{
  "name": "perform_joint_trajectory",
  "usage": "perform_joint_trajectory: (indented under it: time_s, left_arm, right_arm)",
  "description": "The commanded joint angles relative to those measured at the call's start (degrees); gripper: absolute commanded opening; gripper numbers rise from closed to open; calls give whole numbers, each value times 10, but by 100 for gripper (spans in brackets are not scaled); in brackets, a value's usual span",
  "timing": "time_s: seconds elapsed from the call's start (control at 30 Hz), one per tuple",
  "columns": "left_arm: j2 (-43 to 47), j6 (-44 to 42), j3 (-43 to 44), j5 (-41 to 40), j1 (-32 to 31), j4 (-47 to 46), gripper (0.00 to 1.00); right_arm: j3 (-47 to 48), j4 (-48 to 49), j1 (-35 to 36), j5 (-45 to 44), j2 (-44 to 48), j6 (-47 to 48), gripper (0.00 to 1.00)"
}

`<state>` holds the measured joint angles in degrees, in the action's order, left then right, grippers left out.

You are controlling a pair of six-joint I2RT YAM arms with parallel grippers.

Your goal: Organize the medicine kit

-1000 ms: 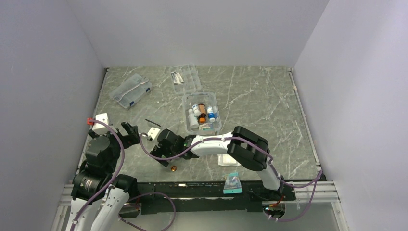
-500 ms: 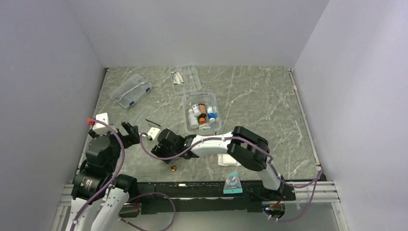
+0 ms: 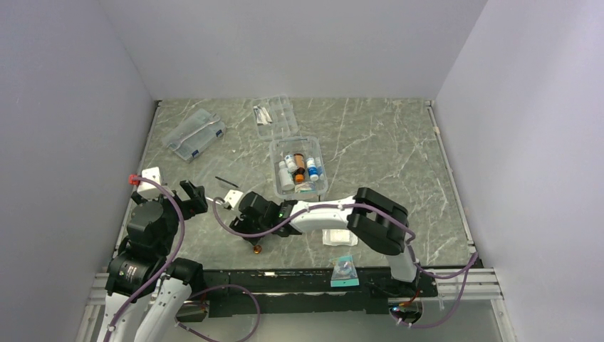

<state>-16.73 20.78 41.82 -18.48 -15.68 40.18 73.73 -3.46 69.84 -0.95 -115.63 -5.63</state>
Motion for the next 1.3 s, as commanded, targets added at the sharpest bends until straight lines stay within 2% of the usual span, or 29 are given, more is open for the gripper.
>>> perform_joint_trajectory:
  time_s: [0.0, 0.37, 0.5, 0.6, 0.73, 1.0, 1.27]
  left_arm:
    - [-5, 7, 16, -1, 0, -14, 99]
    - [-3, 7, 16, -1, 0, -13, 98]
    - [-3, 7, 17, -1, 0, -12, 98]
    - [-1, 8, 16, -1, 0, -13, 99]
    - [-1, 8, 16, 0, 0, -14, 99]
    - [0, 7, 15, 5, 0, -15, 99]
    - [0, 6, 15, 7, 0, -15, 99]
  right_arm:
    - [-14, 1, 6, -1, 79, -11, 51]
    - [-44, -23, 9, -31, 225, -6, 51]
    - [-28, -58, 9, -85, 256, -5, 51]
    - [-3, -99, 3, -163, 258, -18, 51]
    - [20, -145, -31, -191, 257, -60, 51]
    - [-4, -122, -110, -207, 293, -131, 50]
    - [18, -129, -187, -217, 244, -175, 49]
